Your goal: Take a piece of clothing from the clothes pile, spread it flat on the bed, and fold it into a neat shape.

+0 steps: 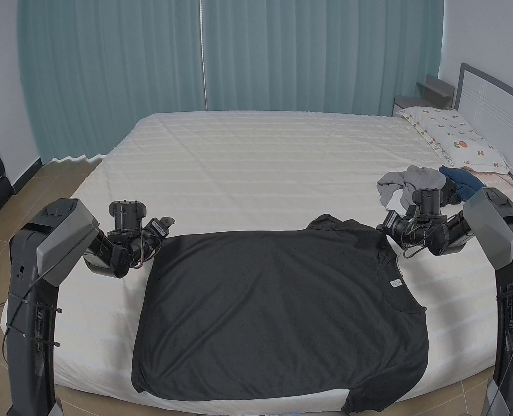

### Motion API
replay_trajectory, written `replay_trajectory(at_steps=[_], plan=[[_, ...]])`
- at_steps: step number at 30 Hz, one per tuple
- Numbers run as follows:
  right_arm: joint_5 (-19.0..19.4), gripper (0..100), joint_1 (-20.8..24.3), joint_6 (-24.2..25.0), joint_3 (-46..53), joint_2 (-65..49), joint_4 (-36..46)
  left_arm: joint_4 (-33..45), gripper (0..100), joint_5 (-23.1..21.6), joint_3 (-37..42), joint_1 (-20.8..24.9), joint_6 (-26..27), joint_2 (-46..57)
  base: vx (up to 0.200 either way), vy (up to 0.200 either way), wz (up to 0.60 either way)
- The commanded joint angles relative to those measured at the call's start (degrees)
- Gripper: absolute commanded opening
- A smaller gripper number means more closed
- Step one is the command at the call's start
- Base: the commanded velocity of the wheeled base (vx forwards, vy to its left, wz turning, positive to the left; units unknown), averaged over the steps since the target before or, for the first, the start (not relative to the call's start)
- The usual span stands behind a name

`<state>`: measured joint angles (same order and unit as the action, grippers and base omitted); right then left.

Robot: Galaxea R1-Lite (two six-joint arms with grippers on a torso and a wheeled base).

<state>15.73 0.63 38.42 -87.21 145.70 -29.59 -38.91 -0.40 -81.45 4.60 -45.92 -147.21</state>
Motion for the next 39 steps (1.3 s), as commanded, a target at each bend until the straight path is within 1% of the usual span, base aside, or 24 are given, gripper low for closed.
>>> replay_trajectory(at_steps=[1,4,8,9,14,16,19,20,22,25,26,27,33,37,38,39], plan=[[0.01,0,0.24,-0.02,-0.06,-0.16,-0.03,0.15,100,-0.04,-1.08,0.41,0.31,-2.38,0.0,0.0,0.0],[0.01,0,0.24,-0.02,-0.06,-0.16,-0.03,0.59,100,0.05,-1.17,0.41,1.36,-2.55,0.0,0.0,0.0],[0.01,0,0.24,-0.02,0.11,-0.33,-0.12,1.21,100,0.4,-1.35,0.5,1.45,-2.55,0.0,0.0,0.0],[0.01,0,0.24,-0.02,0.38,-0.51,-0.12,1.21,0,0.67,-1.52,0.5,1.36,-2.55,0.0,0.0,0.0],[-0.08,0,-0.19,-0.19,2.31,-1.91,0.06,1.03,0,1.81,-0.64,0.33,1.19,-1.76,0.0,0.0,0.0],[-0.08,0,-0.46,-0.9,3.63,-2.88,0.41,0.94,0,2.69,0.5,0.24,1.1,-0.71,0.0,0.0,0.0],[0.09,0,-0.81,-2.04,5.3,-4.11,0.58,0.77,0,2.86,2.34,0.15,1.1,0.52,0.0,0.0,0.0],[0.45,0,-1.16,-3.36,7.41,-5.25,0.49,0.06,0,2.86,3.84,0.06,1.01,1.49,0.0,0.0,0.0],[1.85,0,-1.16,-4.41,9.69,-6.31,0.67,-1.17,0,2.86,5.16,0.06,1.1,2.02,0.0,0.0,0.0],[3.96,0,-1.16,-4.67,12.24,-7.36,0.67,-2.4,0,2.86,7.09,0.06,1.27,2.55,0.0,0.0,0.0],[3.96,0,-1.16,-4.67,12.24,-7.36,0.67,-2.4,0,2.86,7.09,0.06,1.27,2.55,0.0,0.0,0.0],[4.84,0,-1.07,-5.91,13.65,-7.71,0.85,-2.66,0,2.86,8.06,0.06,1.36,2.81,0.0,0.0,0.0],[4.93,0,-1.16,-12.23,15.76,-7.19,3.22,-2.66,0,2.86,9.81,-0.03,1.36,3.78,0.0,0.0,0.0],[4.84,0,-1.07,-13.02,15.58,-7.1,4.01,-2.57,0,2.95,9.99,-0.03,1.45,3.78,0.0,0.0,0.0],[4.58,100,-0.81,-13.2,15.4,-7.1,4.27,-2.57,0,2.86,9.99,-0.11,1.45,3.78,0.0,0.0,0.0],[4.58,100,-0.72,-13.2,15.32,-7.1,4.27,-2.57,0,2.95,9.99,-0.03,1.45,3.78,0.0,0.0,0.0]])
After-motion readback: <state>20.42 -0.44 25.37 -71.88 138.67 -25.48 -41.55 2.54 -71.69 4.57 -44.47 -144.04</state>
